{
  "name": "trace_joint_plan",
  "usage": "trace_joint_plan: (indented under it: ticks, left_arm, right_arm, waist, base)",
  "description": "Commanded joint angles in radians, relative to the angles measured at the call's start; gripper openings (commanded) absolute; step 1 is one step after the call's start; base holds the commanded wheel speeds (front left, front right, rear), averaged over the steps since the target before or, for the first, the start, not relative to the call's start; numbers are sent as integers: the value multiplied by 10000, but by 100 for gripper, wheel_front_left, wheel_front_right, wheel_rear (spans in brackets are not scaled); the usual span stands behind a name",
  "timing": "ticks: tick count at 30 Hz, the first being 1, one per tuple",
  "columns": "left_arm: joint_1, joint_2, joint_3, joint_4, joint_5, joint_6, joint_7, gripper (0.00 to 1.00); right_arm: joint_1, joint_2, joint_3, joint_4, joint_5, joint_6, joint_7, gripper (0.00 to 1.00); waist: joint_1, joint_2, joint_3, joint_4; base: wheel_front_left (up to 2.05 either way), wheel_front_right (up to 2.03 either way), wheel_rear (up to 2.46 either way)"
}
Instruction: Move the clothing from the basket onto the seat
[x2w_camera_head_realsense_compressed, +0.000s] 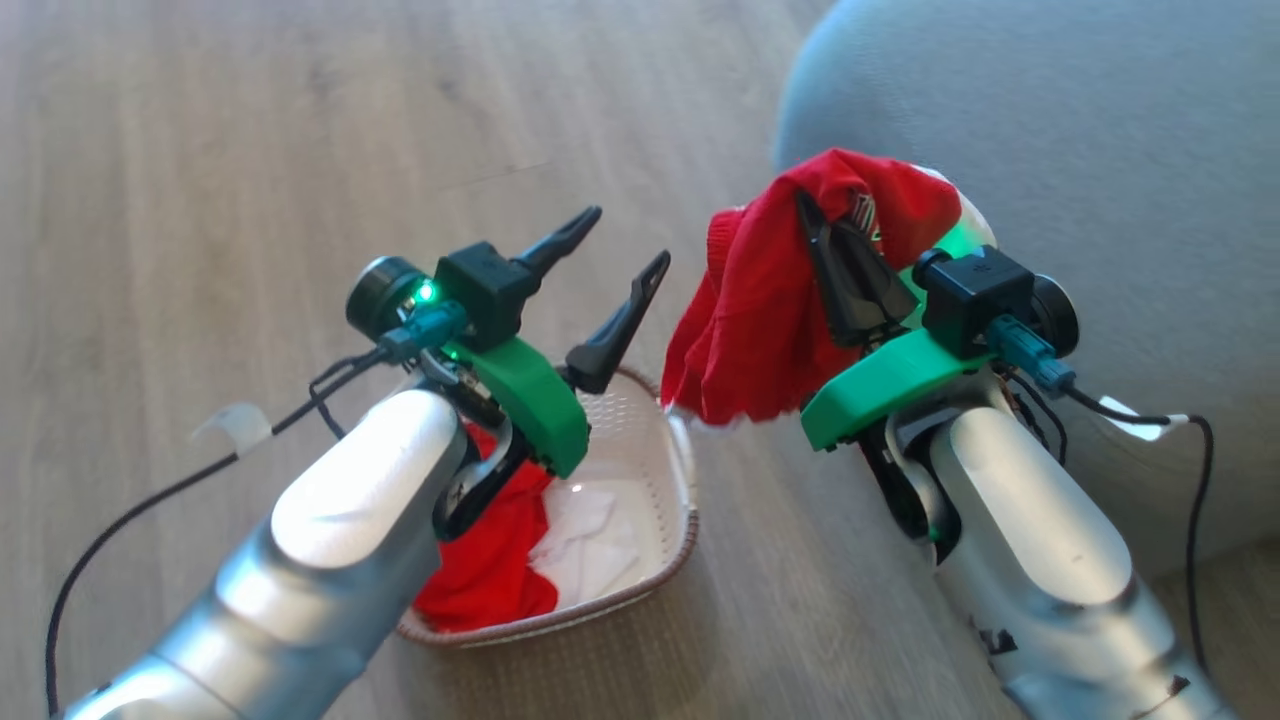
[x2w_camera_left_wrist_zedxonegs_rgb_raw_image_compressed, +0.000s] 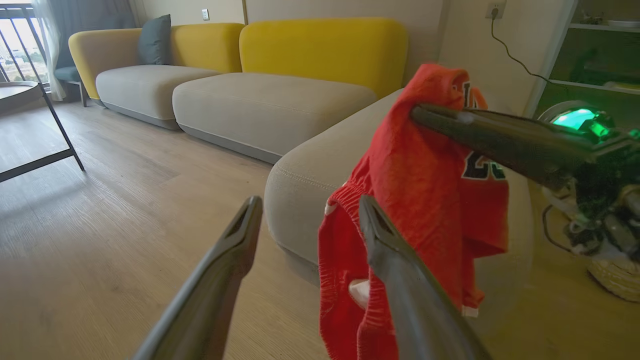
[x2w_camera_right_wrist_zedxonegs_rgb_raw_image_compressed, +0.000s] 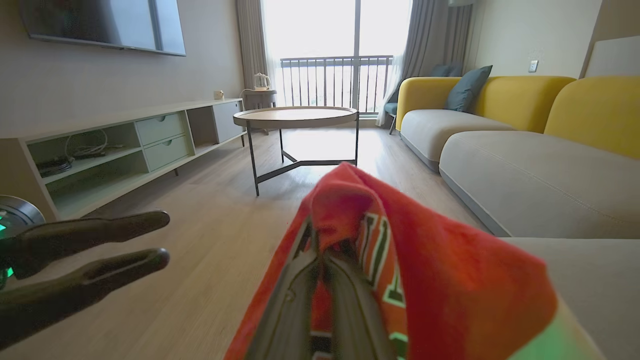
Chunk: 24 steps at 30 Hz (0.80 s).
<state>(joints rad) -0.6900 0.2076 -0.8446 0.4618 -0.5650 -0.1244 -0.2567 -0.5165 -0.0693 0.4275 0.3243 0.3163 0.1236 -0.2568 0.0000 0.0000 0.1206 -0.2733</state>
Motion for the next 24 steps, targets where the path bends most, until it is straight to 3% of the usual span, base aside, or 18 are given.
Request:
trace_joint_plan:
  ticks: [1,14,24]
  left_arm:
    - [-306,260,399,-353,-31,-63,-51,100]
    - [686,308,659,-713,69,-63,-51,100]
    - [14,120,-175,-701,-150,-63,-51,100]
  right_arm:
    - [-47,191,47,-405,-57,71,-49,0]
    - [576,191,-459,-1021,-138,71,-49,0]
    - [1216,191,-1838,-2017,-586,71,-49,0]
  waist:
    - [0,0,-39,-369]
    - [0,0,-342,-2367]
    - [0,0,161,-2699]
  base:
    - [0,0,0]
    - [0,0,0]
    - [0,0,0]
